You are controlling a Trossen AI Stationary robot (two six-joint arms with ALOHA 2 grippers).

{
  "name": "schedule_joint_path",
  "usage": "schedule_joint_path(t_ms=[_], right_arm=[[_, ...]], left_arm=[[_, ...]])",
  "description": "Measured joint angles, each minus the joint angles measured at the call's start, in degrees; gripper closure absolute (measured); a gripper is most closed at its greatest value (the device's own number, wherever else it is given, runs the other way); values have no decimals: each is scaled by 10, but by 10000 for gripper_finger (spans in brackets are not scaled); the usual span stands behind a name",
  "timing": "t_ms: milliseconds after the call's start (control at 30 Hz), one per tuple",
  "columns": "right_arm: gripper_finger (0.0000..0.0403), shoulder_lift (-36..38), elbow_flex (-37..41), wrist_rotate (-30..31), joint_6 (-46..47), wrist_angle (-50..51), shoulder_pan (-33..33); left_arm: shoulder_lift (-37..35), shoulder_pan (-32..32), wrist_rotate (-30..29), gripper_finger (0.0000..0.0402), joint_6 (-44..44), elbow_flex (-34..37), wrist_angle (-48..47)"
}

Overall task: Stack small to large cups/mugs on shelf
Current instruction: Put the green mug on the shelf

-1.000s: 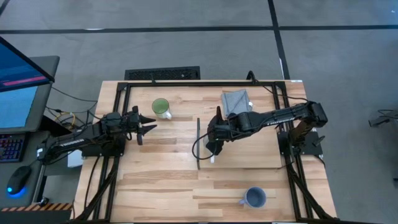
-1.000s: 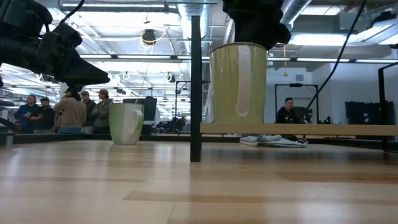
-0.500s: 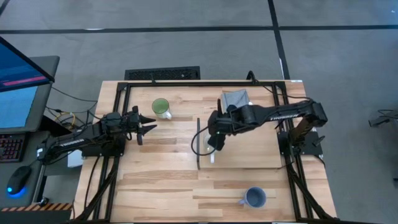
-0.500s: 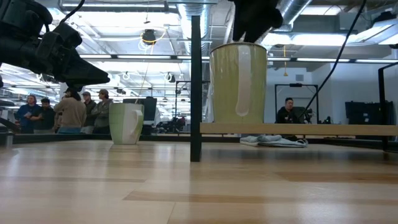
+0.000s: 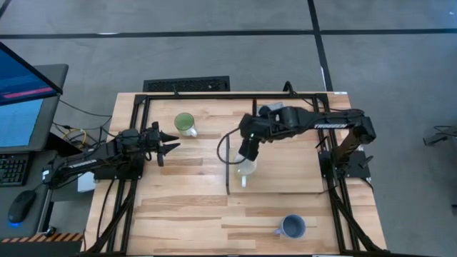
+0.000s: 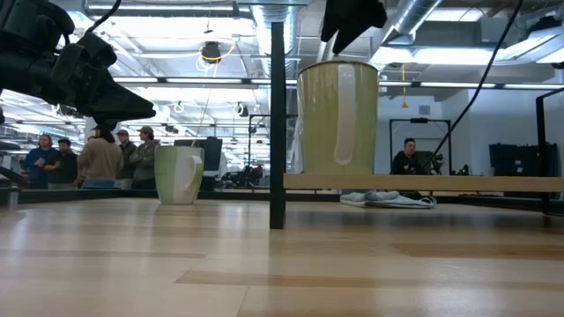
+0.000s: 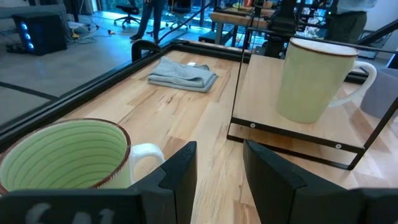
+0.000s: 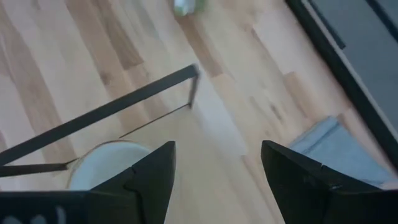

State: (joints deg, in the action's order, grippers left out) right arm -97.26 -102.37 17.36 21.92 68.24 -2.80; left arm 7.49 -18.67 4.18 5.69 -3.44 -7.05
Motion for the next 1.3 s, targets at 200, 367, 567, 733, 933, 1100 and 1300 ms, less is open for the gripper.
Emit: schedule_joint_path(t_ms=[200,367,567,733,933,1100,1300], right_arm=[[142,45,5,-1,-45,-9,36],[142,111,31,6,-92,-36,66],[142,206,106,9,-146,-104,104],[142,284,207,8,-181,-182,133],[142,370,321,-1,-205,-265,177],[142,435,397,-51,-236,-338,223],[142,492,463,-76,-256,-382,277]], left_arm=[[0,0,-1,280,2,0,0],[0,0,-4,280,1,-2,1],[0,0,-4,280,6,-3,1],[0,0,-4,280,6,-3,1],[0,0,-4,280,6,-3,1],[0,0,-4,280,1,-4,2],[0,0,-4,280,0,-4,2]])
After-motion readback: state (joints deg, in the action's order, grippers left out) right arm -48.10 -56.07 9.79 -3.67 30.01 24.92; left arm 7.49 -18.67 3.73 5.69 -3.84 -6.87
